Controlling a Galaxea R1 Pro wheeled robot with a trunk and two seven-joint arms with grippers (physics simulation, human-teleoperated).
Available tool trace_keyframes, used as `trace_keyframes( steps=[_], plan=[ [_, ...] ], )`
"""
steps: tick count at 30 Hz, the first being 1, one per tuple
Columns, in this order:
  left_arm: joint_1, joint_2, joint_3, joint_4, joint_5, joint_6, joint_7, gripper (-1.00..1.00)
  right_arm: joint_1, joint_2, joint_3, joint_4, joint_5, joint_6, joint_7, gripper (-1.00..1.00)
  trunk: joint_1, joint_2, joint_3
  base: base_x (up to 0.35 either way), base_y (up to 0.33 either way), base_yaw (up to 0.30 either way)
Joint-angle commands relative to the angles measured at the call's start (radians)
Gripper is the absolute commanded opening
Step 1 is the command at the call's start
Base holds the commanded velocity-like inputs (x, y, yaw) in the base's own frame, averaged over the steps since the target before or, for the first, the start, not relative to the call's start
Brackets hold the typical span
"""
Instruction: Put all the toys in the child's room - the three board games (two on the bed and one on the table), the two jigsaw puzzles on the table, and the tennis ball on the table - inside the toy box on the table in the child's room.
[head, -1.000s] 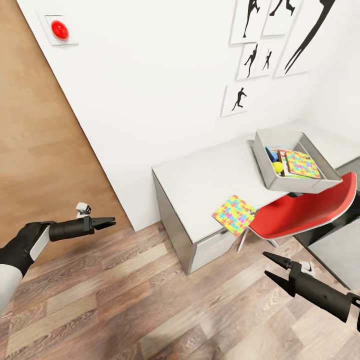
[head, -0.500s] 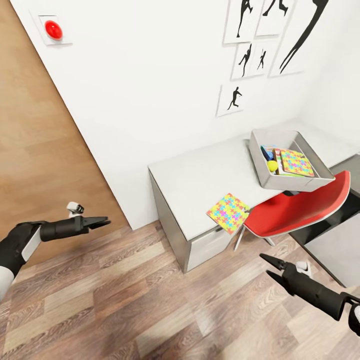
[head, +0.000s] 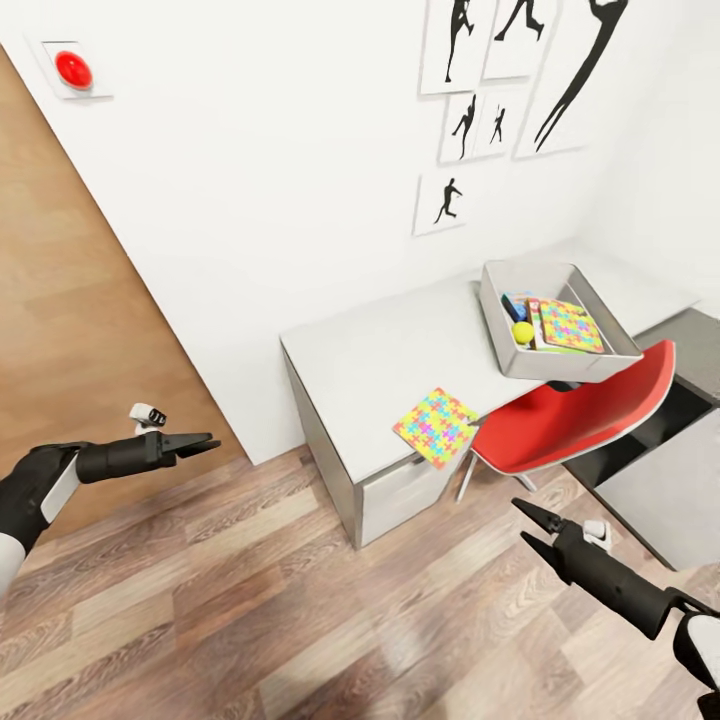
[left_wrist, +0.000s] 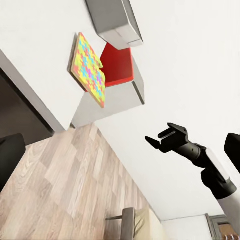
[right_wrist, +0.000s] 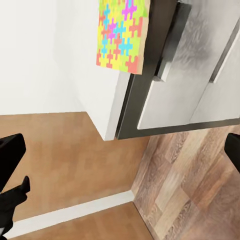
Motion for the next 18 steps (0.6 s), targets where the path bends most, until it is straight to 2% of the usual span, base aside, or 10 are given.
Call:
trace_keyframes(
  steps=[1, 6, 18],
  plan=[
    [-0.001, 0.002, -0.006, 0.000, 0.005, 0.011, -0.003, 1.00, -0.001, 0.001, -0.001, 0.000, 0.006, 0.004, 0.006, 1.00, 0.001, -0.002, -0.001, 0.000, -0.009, -0.056],
    [-0.001, 0.005, -0.006, 0.001, 0.005, 0.011, -0.003, 1.00, -0.001, 0.006, 0.028, 0.000, 0.020, 0.000, 0.007, 1.00, 0.001, -0.002, 0.000, 0.000, -0.001, -0.009],
    [-0.001, 0.005, -0.007, 0.001, 0.005, 0.011, -0.003, 1.00, -0.001, 0.010, 0.036, -0.001, 0.035, -0.002, 0.007, 1.00, 0.001, -0.002, 0.014, 0.000, 0.000, 0.000]
  ],
)
